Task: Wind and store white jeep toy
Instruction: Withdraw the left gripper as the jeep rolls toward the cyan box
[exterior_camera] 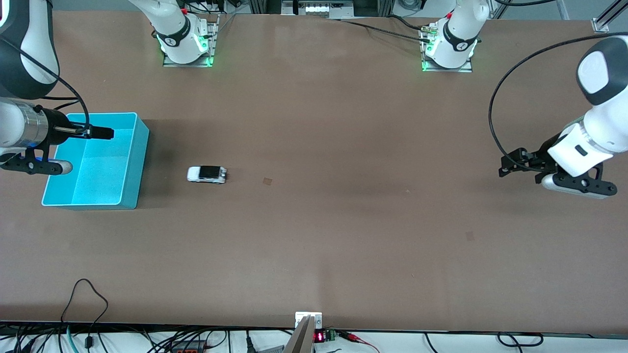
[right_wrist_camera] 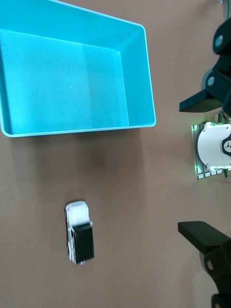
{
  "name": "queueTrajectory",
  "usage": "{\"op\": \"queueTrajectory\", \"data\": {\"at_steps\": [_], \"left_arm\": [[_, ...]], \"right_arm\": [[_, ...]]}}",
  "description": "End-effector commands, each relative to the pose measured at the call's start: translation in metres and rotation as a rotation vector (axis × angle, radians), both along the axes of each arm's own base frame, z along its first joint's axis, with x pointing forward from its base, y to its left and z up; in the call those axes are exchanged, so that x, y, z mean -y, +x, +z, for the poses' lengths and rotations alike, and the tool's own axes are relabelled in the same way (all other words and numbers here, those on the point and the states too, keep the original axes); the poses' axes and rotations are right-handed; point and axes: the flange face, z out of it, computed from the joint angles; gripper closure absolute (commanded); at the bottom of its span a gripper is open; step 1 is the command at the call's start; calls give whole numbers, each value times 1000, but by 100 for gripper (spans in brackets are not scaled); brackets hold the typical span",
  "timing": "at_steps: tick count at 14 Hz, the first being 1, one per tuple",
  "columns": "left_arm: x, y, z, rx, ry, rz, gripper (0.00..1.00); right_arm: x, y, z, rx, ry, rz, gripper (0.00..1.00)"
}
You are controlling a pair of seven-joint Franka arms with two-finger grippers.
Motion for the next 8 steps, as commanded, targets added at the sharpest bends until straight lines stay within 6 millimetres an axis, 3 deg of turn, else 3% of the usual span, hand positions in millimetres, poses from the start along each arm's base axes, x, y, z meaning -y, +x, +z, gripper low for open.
{"op": "queueTrajectory", "data": {"at_steps": [1, 3, 8], "left_arm": [[-4, 2, 24, -17, -1, 45, 0], [-8, 6, 41, 18, 29, 49, 0], [-13, 0, 58, -25, 52, 122, 0]], "right_arm": [[6, -7, 0, -10, 16, -15, 0], [14, -7, -1, -8, 16, -27, 0], [14, -7, -17, 6, 14, -31, 0]]}}
